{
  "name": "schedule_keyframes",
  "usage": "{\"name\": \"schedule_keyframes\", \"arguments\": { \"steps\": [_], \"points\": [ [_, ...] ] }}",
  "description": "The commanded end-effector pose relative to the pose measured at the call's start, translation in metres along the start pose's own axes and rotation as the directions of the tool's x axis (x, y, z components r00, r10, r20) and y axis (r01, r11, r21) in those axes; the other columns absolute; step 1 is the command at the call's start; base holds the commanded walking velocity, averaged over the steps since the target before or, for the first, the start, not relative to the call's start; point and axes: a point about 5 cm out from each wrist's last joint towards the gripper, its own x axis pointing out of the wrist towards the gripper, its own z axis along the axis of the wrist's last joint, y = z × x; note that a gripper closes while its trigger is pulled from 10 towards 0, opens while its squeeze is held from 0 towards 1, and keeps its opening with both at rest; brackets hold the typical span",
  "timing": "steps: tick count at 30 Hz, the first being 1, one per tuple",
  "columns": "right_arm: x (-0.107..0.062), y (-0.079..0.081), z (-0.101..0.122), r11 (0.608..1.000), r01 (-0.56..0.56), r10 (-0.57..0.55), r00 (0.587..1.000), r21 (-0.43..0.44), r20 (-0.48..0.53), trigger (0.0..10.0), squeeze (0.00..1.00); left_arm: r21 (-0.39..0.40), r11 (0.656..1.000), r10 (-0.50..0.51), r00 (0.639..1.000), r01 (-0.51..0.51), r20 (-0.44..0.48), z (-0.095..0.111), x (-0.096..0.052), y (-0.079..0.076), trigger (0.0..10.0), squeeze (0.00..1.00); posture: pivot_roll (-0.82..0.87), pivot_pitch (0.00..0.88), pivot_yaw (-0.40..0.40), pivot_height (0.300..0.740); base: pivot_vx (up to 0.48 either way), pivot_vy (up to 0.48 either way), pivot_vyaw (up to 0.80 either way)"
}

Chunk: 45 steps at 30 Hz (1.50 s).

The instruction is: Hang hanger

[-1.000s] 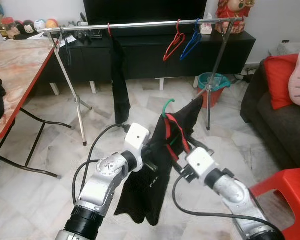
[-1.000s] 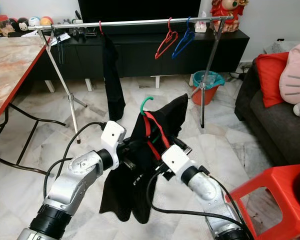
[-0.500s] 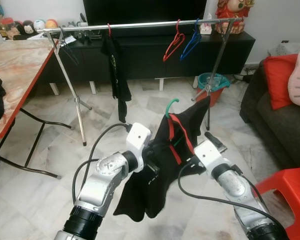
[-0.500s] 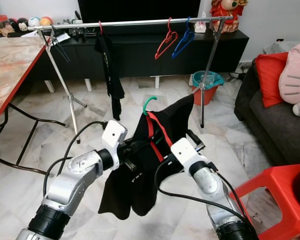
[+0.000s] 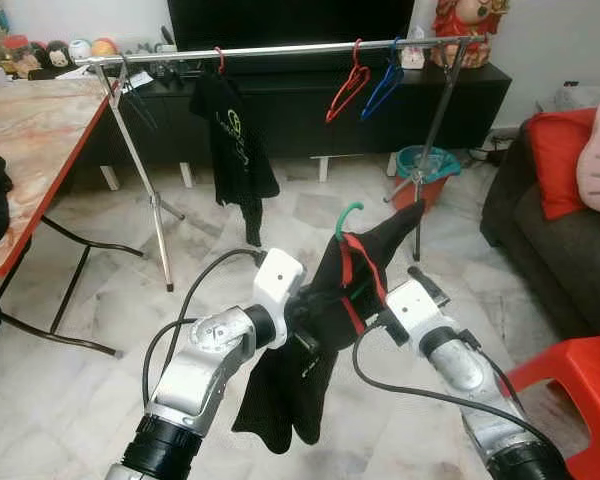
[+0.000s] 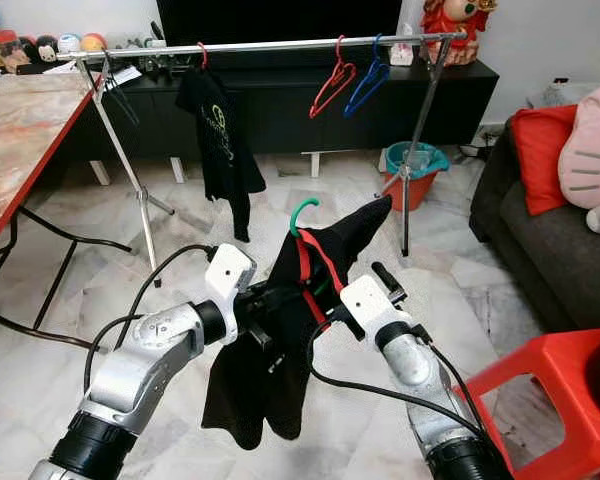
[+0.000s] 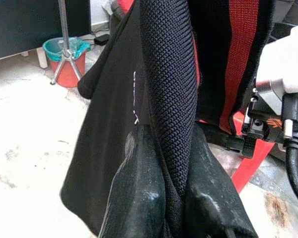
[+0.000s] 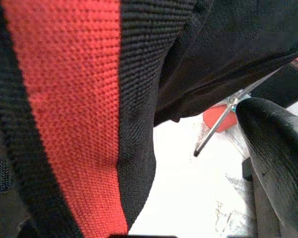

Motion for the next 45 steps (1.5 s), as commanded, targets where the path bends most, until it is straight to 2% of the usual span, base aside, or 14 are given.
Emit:
{"name": "schedule_keyframes", "arguments": {
  "steps": [1, 15, 29, 36, 42, 44, 45],
  "points": [
    [0.003, 0.000, 0.003, 1.000, 0.001, -0.001, 1.000, -0.001, 0.010, 0.0, 0.00, 0.015, 0.999, -0.031, 0.998, 0.030, 0.046, 0.012, -0.001, -0.004, 10.0, 0.00, 0.09, 0.000, 0.012, 0.732, 0.000, 0.000, 0.00],
    [0.003, 0.001, 0.003, 1.000, -0.002, 0.002, 1.000, -0.002, 0.007, 0.0, 0.00, 0.018, 0.999, -0.037, 0.999, 0.036, 0.039, 0.011, -0.002, -0.004, 10.0, 0.00, 0.09, 0.000, 0.016, 0.732, 0.000, 0.000, 0.00],
    [0.005, -0.004, 0.001, 1.000, 0.012, -0.012, 1.000, -0.010, -0.005, 0.0, 0.00, 0.035, 0.998, -0.059, 0.998, 0.058, 0.007, 0.009, -0.011, 0.000, 10.0, 0.00, 0.09, 0.000, 0.014, 0.732, 0.000, 0.000, 0.00],
    [0.005, -0.009, 0.000, 1.000, 0.024, -0.025, 1.000, -0.017, -0.010, 0.0, 0.00, 0.085, 0.994, -0.069, 0.995, 0.075, -0.073, 0.000, -0.025, 0.007, 10.0, 0.00, 0.09, 0.000, 0.015, 0.732, 0.000, 0.000, 0.00],
    [0.005, -0.012, -0.001, 0.999, 0.024, -0.024, 1.000, -0.028, -0.013, 0.0, 0.00, 0.177, 0.980, -0.060, 0.980, 0.094, -0.190, -0.012, -0.037, 0.014, 10.0, 0.00, 0.10, 0.000, 0.011, 0.732, 0.000, 0.000, 0.00],
    [0.006, -0.014, -0.001, 0.999, 0.025, -0.026, 1.000, -0.031, -0.014, 0.0, 0.00, 0.207, 0.973, -0.054, 0.971, 0.104, -0.232, -0.018, -0.043, 0.018, 10.0, 0.00, 0.10, 0.000, 0.010, 0.732, 0.000, 0.000, 0.00],
    [0.006, -0.016, -0.001, 0.999, 0.026, -0.026, 0.999, -0.035, -0.018, 0.0, 0.00, 0.255, 0.955, -0.066, 0.948, 0.150, -0.312, -0.026, -0.052, 0.021, 10.0, 0.00, 0.10, 0.000, 0.009, 0.732, 0.000, 0.000, 0.00]
  ]
}}
